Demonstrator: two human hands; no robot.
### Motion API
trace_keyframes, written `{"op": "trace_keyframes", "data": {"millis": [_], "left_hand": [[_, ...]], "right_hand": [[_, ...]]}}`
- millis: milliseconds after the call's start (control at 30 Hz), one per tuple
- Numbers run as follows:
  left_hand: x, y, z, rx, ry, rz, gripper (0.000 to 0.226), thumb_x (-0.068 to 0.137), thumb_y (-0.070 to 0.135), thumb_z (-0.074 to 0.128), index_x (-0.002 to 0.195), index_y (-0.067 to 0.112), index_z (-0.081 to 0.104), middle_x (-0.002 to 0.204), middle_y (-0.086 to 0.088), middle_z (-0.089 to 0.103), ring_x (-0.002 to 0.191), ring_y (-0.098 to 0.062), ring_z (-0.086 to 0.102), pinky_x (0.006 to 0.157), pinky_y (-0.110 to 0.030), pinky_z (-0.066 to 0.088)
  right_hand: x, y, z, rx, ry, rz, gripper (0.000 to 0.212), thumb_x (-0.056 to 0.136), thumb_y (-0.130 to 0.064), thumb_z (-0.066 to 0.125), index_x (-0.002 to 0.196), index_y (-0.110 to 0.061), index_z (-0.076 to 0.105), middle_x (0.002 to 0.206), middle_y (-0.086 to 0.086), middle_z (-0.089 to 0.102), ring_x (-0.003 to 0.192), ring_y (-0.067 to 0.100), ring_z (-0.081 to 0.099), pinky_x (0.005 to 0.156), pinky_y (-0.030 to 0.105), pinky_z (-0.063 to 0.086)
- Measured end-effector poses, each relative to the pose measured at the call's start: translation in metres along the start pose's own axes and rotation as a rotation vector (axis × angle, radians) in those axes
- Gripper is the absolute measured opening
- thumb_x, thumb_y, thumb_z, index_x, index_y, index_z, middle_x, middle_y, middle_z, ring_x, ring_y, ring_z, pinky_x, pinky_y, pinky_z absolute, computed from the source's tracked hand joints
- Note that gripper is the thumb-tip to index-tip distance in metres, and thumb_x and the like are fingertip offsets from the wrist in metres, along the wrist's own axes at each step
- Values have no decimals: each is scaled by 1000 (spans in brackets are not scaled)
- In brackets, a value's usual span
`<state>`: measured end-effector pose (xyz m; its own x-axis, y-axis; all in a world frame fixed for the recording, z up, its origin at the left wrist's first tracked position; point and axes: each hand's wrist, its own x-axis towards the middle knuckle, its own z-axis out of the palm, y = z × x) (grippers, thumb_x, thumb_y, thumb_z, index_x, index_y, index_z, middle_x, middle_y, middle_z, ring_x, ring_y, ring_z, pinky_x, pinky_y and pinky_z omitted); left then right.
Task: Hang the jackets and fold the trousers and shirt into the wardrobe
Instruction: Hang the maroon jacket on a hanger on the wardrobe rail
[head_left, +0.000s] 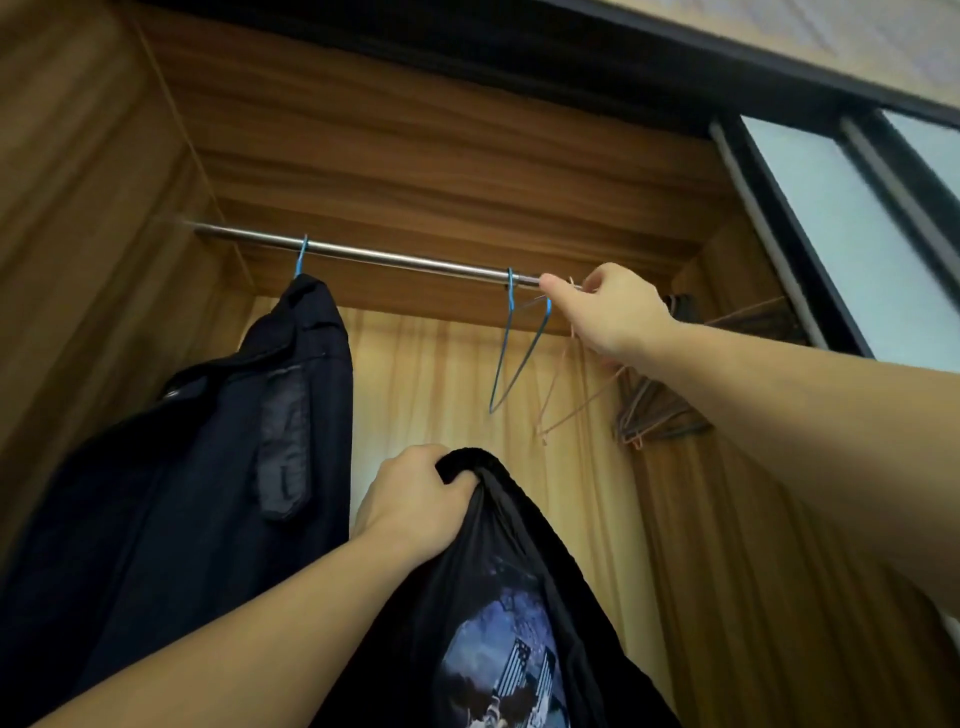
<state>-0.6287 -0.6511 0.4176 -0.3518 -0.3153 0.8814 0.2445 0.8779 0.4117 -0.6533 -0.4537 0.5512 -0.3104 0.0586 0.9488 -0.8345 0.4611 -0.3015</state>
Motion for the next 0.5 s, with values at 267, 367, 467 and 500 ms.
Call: {"op": "trace_keyframes", "data": {"millis": [267, 367, 467, 500], "left_hand": [[13, -2, 16, 51, 7, 17, 23, 86, 36, 60, 68, 22, 64, 69, 4, 66, 69, -16, 64, 67, -37, 56], [12, -3, 18, 58, 8, 27, 22, 86, 36, 60, 68, 23, 63, 68, 7, 65, 68, -13, 63, 66, -35, 54], [10, -4, 17, 43, 9, 26, 21, 85, 36, 60, 67, 25, 63, 67, 7, 65, 66, -13, 63, 65, -34, 54], [10, -4, 15, 39, 10, 24, 21, 84, 36, 60, 67, 25, 62, 66, 7, 65, 66, -13, 63, 64, -34, 54]], "right_hand": [[41, -13, 37, 196, -208, 272, 33, 96, -25, 42, 81, 1, 55, 60, 13, 64, 40, 22, 63, 41, 19, 46], [41, -15, 40, 114, -386, 373, 36, 99, -22, 33, 80, 4, 52, 41, 14, 59, 39, 20, 53, 44, 22, 41], [40, -16, 46, 66, -469, 407, 47, 101, -30, 32, 79, 5, 54, 47, 13, 63, 48, 17, 53, 45, 23, 41], [40, -16, 49, 73, -494, 411, 48, 102, -32, 33, 80, 4, 56, 56, 13, 67, 52, 17, 55, 46, 22, 42]]}}
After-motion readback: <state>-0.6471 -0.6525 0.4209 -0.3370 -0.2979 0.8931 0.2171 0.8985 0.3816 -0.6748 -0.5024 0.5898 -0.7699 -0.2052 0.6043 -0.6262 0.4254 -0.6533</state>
